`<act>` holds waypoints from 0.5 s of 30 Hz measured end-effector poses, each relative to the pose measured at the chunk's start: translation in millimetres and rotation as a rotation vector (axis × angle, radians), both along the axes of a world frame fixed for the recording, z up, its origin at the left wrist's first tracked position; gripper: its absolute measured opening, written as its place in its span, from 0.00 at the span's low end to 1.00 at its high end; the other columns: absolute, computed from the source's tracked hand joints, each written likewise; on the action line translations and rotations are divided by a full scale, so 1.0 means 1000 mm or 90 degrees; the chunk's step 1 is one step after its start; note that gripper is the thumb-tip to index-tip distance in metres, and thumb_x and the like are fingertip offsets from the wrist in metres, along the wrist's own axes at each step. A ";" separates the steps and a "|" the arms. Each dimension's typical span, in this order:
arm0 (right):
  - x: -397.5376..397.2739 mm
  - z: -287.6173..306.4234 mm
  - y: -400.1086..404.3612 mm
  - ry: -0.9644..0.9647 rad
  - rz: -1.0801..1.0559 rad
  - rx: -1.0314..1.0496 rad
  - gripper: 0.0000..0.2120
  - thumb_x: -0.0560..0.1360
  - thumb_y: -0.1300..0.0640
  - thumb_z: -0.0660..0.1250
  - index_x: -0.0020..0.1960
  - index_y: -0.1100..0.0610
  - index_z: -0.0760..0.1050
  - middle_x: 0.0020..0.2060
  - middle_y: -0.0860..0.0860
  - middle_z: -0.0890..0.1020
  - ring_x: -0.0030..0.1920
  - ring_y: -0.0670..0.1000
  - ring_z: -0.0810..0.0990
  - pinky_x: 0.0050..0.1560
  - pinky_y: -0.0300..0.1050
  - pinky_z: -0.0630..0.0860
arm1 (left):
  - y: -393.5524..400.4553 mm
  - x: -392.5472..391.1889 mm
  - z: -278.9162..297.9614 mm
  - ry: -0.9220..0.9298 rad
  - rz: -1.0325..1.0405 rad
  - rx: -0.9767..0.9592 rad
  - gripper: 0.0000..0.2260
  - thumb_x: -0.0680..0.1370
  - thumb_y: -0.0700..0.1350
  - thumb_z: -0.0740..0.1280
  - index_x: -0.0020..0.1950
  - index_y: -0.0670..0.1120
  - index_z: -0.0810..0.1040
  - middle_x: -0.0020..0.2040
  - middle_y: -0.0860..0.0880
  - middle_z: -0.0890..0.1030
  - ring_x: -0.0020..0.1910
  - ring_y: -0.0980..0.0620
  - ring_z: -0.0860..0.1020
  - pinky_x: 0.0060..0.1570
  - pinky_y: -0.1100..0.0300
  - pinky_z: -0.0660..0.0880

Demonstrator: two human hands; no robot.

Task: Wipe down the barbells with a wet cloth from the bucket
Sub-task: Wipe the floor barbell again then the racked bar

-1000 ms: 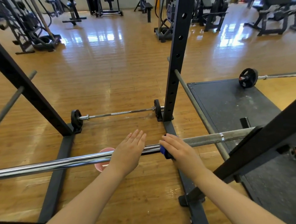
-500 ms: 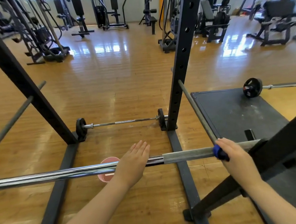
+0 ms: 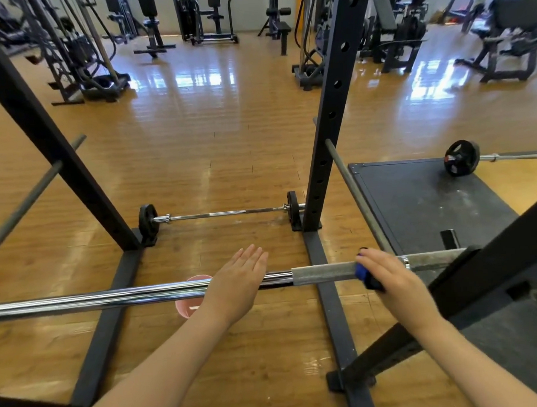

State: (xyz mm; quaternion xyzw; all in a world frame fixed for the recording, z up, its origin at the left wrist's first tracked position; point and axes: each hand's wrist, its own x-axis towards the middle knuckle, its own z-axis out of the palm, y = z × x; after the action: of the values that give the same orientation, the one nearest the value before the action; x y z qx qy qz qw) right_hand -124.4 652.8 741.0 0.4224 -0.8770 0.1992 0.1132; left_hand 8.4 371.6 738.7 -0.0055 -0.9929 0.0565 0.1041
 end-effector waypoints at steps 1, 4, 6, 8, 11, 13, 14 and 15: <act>-0.004 0.001 0.007 -0.006 -0.024 -0.003 0.33 0.57 0.75 0.77 0.61 0.62 0.76 0.58 0.57 0.79 0.59 0.57 0.78 0.61 0.54 0.71 | 0.000 0.000 0.000 -0.002 0.000 0.001 0.33 0.53 0.35 0.80 0.57 0.38 0.81 0.55 0.42 0.82 0.56 0.46 0.81 0.56 0.53 0.75; 0.002 0.003 0.007 -0.025 -0.100 -0.046 0.32 0.58 0.76 0.77 0.60 0.63 0.77 0.57 0.58 0.79 0.58 0.59 0.79 0.60 0.54 0.69 | 0.001 0.001 0.001 -0.008 -0.004 0.008 0.32 0.53 0.36 0.80 0.57 0.38 0.81 0.55 0.43 0.82 0.56 0.46 0.81 0.56 0.54 0.73; 0.016 0.003 -0.014 -0.018 -0.076 -0.047 0.32 0.57 0.74 0.78 0.60 0.62 0.77 0.57 0.57 0.80 0.59 0.57 0.78 0.62 0.54 0.67 | 0.002 0.001 0.002 -0.010 -0.009 0.008 0.32 0.53 0.36 0.81 0.57 0.39 0.81 0.55 0.43 0.82 0.56 0.47 0.81 0.56 0.55 0.74; 0.035 -0.001 -0.050 0.006 0.019 -0.032 0.33 0.56 0.71 0.79 0.60 0.59 0.77 0.57 0.54 0.80 0.60 0.54 0.78 0.63 0.52 0.66 | 0.002 0.000 0.002 -0.014 -0.009 0.008 0.32 0.53 0.37 0.81 0.57 0.39 0.81 0.55 0.43 0.82 0.55 0.47 0.81 0.55 0.55 0.74; 0.051 0.000 -0.086 0.010 0.112 -0.035 0.32 0.54 0.68 0.80 0.58 0.60 0.79 0.55 0.53 0.81 0.58 0.53 0.79 0.62 0.49 0.66 | 0.000 0.000 0.003 -0.018 -0.008 0.008 0.33 0.52 0.38 0.81 0.57 0.39 0.81 0.54 0.44 0.83 0.55 0.48 0.81 0.55 0.55 0.75; 0.042 0.000 -0.075 0.020 0.122 -0.018 0.32 0.55 0.68 0.80 0.58 0.60 0.78 0.56 0.54 0.81 0.58 0.53 0.79 0.62 0.48 0.67 | 0.000 0.000 0.004 -0.033 -0.006 0.001 0.33 0.52 0.37 0.81 0.57 0.39 0.81 0.54 0.44 0.83 0.54 0.48 0.81 0.55 0.55 0.75; 0.033 -0.002 -0.061 0.020 0.119 -0.009 0.32 0.56 0.68 0.80 0.60 0.59 0.78 0.58 0.54 0.80 0.59 0.53 0.79 0.62 0.49 0.69 | 0.001 0.000 0.005 -0.041 -0.006 -0.004 0.33 0.51 0.37 0.81 0.56 0.39 0.81 0.54 0.44 0.83 0.54 0.48 0.81 0.54 0.55 0.76; 0.024 -0.003 -0.045 0.009 0.107 -0.006 0.33 0.57 0.69 0.79 0.61 0.59 0.76 0.59 0.54 0.79 0.60 0.53 0.77 0.62 0.49 0.70 | 0.002 0.000 0.007 -0.049 -0.005 -0.008 0.33 0.51 0.37 0.81 0.56 0.39 0.82 0.54 0.44 0.83 0.54 0.48 0.81 0.54 0.55 0.76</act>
State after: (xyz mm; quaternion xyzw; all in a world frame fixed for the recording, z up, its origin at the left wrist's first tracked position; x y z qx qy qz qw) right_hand -100.3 607.6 737.8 0.4956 -0.8366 0.2088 0.1045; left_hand 8.4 373.3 745.5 -0.0124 -0.9958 0.0619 0.0662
